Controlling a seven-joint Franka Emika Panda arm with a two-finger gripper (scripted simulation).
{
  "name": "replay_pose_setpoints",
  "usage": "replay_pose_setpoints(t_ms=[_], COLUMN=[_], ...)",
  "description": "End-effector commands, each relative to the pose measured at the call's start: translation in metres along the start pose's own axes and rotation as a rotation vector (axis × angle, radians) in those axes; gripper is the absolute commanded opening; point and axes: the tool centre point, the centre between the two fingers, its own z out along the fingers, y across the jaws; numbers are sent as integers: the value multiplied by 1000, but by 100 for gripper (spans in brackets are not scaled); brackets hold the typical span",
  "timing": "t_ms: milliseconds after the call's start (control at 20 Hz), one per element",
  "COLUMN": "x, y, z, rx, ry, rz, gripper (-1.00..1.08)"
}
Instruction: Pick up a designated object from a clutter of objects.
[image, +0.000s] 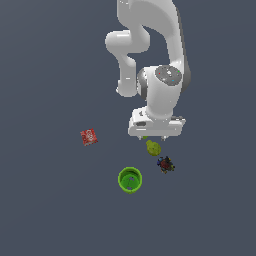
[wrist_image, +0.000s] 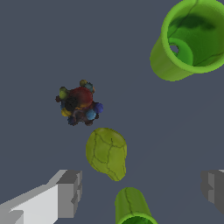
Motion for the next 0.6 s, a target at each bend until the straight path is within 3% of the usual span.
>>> replay_pose_setpoints(t_ms=[0,550], x=[-7,-25], y=[-9,-28], z=[19,57], rx=[0,2], ry=[-2,-9], rz=[4,8], gripper=[100,100])
